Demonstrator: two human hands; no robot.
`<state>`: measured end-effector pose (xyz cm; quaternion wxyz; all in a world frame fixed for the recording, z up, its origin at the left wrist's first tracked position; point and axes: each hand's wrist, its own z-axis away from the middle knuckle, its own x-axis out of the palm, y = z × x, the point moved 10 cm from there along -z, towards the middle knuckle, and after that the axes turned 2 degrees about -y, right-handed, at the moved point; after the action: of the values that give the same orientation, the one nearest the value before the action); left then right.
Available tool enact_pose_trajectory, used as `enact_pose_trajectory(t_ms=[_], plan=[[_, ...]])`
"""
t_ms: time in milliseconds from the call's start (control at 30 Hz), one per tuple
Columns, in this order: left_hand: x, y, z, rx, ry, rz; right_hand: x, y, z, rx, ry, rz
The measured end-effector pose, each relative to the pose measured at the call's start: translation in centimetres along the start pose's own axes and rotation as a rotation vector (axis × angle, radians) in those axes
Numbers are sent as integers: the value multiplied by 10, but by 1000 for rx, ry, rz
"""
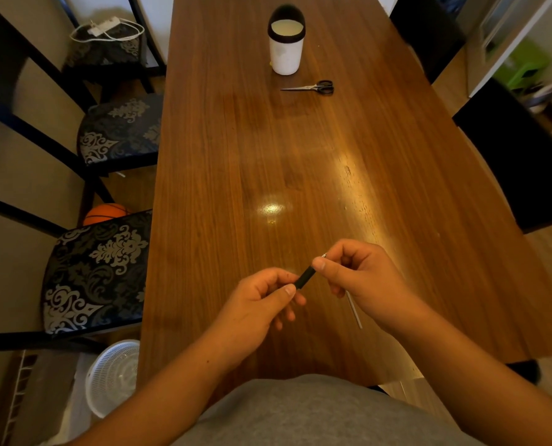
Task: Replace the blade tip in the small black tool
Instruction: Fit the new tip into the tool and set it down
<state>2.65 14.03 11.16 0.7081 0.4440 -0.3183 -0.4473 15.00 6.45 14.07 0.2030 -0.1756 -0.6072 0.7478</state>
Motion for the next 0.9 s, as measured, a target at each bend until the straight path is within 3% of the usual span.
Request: enact_pose_trajectory(t_ms=[900], plan=[[2, -1, -4, -43, -23, -14, 6, 12, -2, 55, -62, -41]])
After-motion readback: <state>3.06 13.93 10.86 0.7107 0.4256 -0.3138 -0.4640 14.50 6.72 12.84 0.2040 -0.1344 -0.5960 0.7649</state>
